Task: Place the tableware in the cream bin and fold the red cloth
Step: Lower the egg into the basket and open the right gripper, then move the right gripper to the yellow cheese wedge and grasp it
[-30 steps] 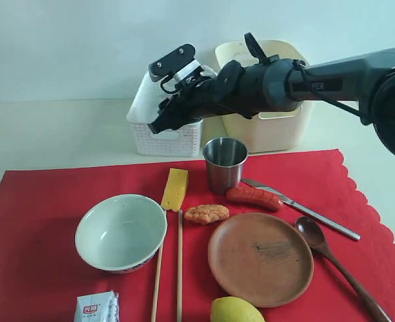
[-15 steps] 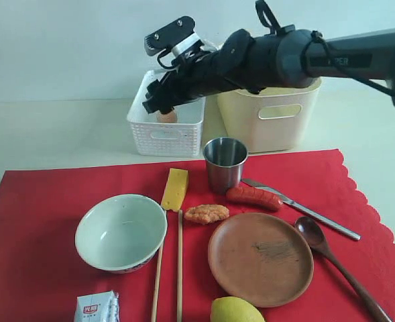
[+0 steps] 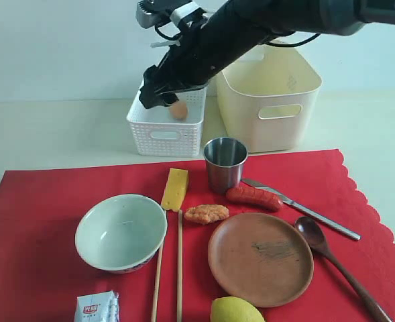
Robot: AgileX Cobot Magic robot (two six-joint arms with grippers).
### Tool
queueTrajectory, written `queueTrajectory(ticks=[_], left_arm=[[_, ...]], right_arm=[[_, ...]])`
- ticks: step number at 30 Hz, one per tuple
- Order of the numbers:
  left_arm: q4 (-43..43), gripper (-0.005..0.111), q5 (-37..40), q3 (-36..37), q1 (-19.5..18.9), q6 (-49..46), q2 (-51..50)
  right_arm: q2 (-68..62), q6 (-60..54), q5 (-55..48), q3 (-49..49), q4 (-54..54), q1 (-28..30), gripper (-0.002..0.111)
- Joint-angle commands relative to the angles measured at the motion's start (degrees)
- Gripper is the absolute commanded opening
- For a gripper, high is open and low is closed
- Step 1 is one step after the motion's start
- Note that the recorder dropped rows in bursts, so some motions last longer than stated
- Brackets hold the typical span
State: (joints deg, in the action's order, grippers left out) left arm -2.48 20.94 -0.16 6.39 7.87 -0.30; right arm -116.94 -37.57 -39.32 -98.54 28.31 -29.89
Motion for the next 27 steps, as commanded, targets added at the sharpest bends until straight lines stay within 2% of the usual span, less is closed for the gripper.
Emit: queueTrajectory(ticks=[1, 8, 27], left_arm=[[0.02, 0.0, -0.51, 0.16, -0.15, 0.06, 0.3], [0.02, 0.0, -0.51, 0.16, -0.15, 0.06, 0.3], [0.02, 0.0, -0.51, 0.16, -0.15, 0.06, 0.3]], right_arm=[[2.43, 13.37, -7.5, -0.51, -12.53, -0.04, 0.067], [6.06, 26.07, -13.53, 1.72, -24.21, -0.04, 0.067], [27.82, 27.43, -9.23, 27.33, -24.36, -0.04, 0.067]])
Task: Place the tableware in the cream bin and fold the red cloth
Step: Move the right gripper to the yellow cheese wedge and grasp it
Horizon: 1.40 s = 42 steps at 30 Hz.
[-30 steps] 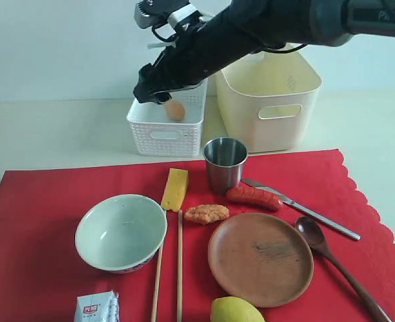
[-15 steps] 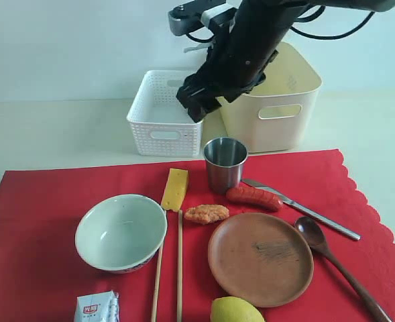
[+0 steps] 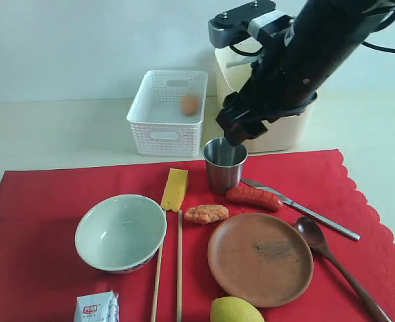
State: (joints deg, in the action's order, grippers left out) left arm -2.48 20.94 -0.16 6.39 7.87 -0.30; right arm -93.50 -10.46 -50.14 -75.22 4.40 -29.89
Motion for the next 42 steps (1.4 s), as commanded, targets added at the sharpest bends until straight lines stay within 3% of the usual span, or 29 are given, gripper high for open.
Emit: queueTrajectory(ticks=[1, 9, 16, 19, 22, 25, 30, 36, 42], left_arm=[[0.02, 0.0, -0.51, 0.16, -0.15, 0.06, 0.3], [0.02, 0.0, -0.51, 0.16, -0.15, 0.06, 0.3], [0.02, 0.0, -0.51, 0.16, -0.15, 0.06, 0.3], [0.02, 0.0, -0.51, 0.16, -0.15, 0.06, 0.3], [0.02, 0.0, -0.51, 0.16, -0.15, 0.06, 0.3], [0.02, 0.0, -0.51, 0.16, -0.15, 0.06, 0.3], [0.02, 0.0, -0.51, 0.16, -0.15, 0.06, 0.3], [0.02, 0.0, -0.51, 0.16, -0.15, 0.06, 0.3], [0.02, 0.0, -0.51, 0.16, -0.15, 0.06, 0.3]], right_arm=[[5.48, 0.33, 2.23, 5.29, -0.45, -0.04, 0.067], [10.85, -2.49, 6.54, 12.9, -0.22, -0.13, 0.065], [9.4, -8.44, 0.85, 12.9, 6.51, -0.13, 0.065], [9.4, -8.33, 3.18, 12.9, 6.87, -0.13, 0.065], [7.27, -6.04, 6.59, 12.9, 17.28, -0.13, 0.064], [3.82, -6.28, 11.45, 12.9, 17.39, -2.81, 0.062], [-4.15, -2.23, 15.2, 8.67, 13.65, -7.49, 0.062], [-12.65, 8.17, 12.22, 0.39, 4.43, -8.11, 0.062], [-19.79, 9.73, 8.0, -7.72, 4.55, -8.11, 0.065]])
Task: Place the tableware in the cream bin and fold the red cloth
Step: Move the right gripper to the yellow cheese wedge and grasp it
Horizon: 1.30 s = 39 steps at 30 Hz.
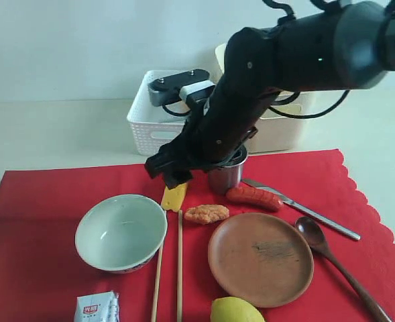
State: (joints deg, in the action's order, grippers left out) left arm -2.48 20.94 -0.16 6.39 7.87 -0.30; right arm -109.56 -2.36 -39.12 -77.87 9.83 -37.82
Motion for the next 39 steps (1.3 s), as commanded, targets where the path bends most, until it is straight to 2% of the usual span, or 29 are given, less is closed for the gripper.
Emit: queueTrajectory(ticks=[1, 5, 12, 16, 20, 21, 24, 26, 29, 31, 34, 37, 39], left_arm=[[0.02, 0.0, -0.51, 0.16, -0.15, 0.06, 0.3], [0.02, 0.0, -0.51, 0.16, -0.15, 0.06, 0.3], [0.02, 0.0, -0.51, 0.16, -0.15, 0.06, 0.3], [0.02, 0.0, -0.51, 0.16, -0.15, 0.06, 0.3], [0.02, 0.0, -0.51, 0.16, -0.15, 0.06, 0.3], [0.02, 0.0, -0.51, 0.16, -0.15, 0.06, 0.3], [0.02, 0.0, -0.51, 0.16, -0.15, 0.06, 0.3], [0.02, 0.0, -0.51, 0.16, -0.15, 0.06, 0.3], [0.02, 0.0, -0.51, 0.16, -0.15, 0.06, 0.3], [0.02, 0.0, -0.51, 0.16, -0.15, 0.06, 0.3], [0.02, 0.0, -0.51, 0.16, -0.15, 0.06, 0.3], [0.02, 0.0, -0.51, 0.16, -0.15, 0.06, 0.3], [0.02, 0.0, -0.51, 0.16, -0.15, 0.06, 0.3]], right_arm=[[-4.92, 1.88, -4.12, -6.43, -0.87, -0.17, 0.067], [-11.86, 6.45, -10.19, -14.01, -0.99, -0.17, 0.072], [-20.11, 20.43, -9.77, -21.46, -4.6, -0.17, 0.072], [-21.03, 22.28, -8.81, -22.04, -4.78, -0.17, 0.069], [-21.26, 25.43, -9.14, -22.04, -5.4, -0.17, 0.045], [-21.26, 25.54, -9.14, -22.04, -5.72, -0.17, 0.035], [-21.26, 25.54, -8.45, -22.04, -7.18, -0.17, 0.018], [-21.26, 25.41, -8.07, -22.04, -7.36, -0.17, 0.0], [-21.26, 25.05, -7.99, -22.04, -7.36, -0.17, 0.0], [-21.03, 24.47, -9.05, -22.04, -7.36, -0.17, 0.007], [-20.53, 23.46, -8.97, -22.04, -7.36, -0.17, 0.035], [-20.53, 23.46, -8.54, -22.04, -7.36, -0.17, 0.07], [-21.04, 23.46, -7.77, -22.04, -7.36, -0.17, 0.087]])
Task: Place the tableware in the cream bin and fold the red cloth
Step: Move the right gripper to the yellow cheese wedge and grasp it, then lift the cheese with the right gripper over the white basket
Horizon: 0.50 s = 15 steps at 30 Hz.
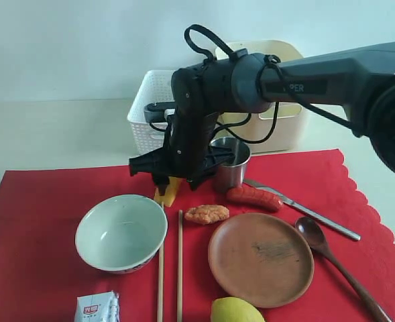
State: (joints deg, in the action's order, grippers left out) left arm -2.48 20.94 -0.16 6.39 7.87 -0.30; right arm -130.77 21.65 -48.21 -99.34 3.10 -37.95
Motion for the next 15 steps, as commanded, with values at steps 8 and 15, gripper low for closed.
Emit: queueTrajectory(ticks=[8, 15], left_arm=[[0.02, 0.0, -0.51, 0.16, -0.15, 0.06, 0.3], [0.02, 0.0, -0.51, 0.16, -0.15, 0.06, 0.3]], right_arm=[[-0.65, 4.19, 10.29, -0.56, -0.39, -0.05, 0.094], [-3.81, 6.31, 10.79, -0.56, -2.29, -0.05, 0.083]])
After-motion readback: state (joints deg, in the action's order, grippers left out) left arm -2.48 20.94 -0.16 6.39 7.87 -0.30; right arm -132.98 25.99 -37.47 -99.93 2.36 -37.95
